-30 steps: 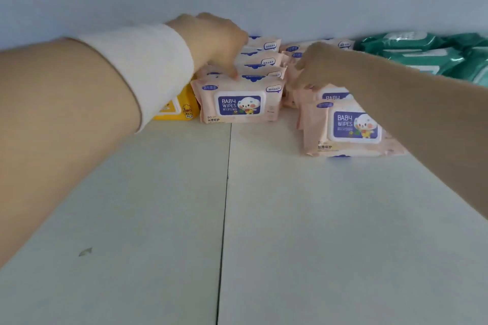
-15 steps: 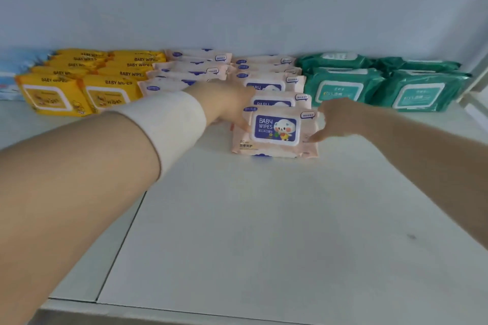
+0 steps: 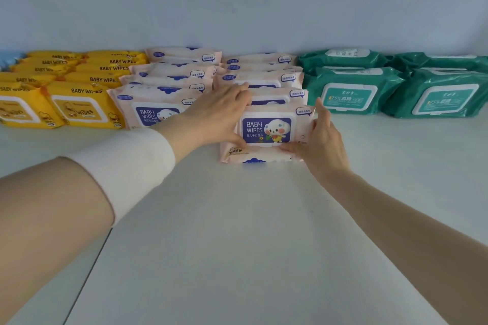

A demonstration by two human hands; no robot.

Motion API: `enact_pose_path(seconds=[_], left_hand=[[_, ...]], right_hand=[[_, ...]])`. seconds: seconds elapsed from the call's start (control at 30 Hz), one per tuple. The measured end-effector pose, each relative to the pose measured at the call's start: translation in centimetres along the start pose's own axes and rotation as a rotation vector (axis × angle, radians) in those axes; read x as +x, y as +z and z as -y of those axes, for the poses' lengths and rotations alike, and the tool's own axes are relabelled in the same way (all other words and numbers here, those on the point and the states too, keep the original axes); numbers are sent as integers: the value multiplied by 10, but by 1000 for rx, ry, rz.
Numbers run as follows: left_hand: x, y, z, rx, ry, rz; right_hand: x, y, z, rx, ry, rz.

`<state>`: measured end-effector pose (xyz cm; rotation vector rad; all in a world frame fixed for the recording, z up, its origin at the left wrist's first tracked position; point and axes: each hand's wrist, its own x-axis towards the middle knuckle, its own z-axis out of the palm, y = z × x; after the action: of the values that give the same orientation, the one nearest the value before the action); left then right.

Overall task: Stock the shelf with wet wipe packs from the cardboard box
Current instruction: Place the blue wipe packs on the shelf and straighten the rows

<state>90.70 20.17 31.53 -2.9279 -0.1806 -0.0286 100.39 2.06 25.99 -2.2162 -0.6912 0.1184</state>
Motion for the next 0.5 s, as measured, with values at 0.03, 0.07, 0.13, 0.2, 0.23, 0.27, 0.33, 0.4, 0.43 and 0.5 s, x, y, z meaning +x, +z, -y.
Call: enact_pose_path(seconds=[0.03, 0.07, 0.13, 0.2, 0.23, 0.27, 0.33, 0.4, 0.43, 0.5], left_hand=[[3, 0, 3, 12, 13, -7], [6, 0, 6, 20, 25, -13], [11, -1, 10, 26, 44, -34], [12, 0, 13, 32, 69, -69], [11, 1, 13, 36, 81, -85], [8, 2, 12, 36, 90, -102], [2, 4, 11, 20, 100, -147], [-4, 5, 9, 10, 116, -193], [-7, 4, 9, -1, 116, -203], [-8, 3, 8, -61, 90, -208]], right_hand=[[3, 3, 0, 27, -26, -20], [7, 7, 0, 60, -45, -36], [13, 11, -1, 127, -70, -49], [16, 10, -2, 159, -69, -36], [16, 10, -3, 147, -73, -40], [15, 9, -4, 114, -91, -59], [8, 8, -5, 23, -178, -135], [2, 8, -5, -30, -246, -188], [1, 8, -4, -36, -264, -198], [1, 8, -1, -27, -288, -206]])
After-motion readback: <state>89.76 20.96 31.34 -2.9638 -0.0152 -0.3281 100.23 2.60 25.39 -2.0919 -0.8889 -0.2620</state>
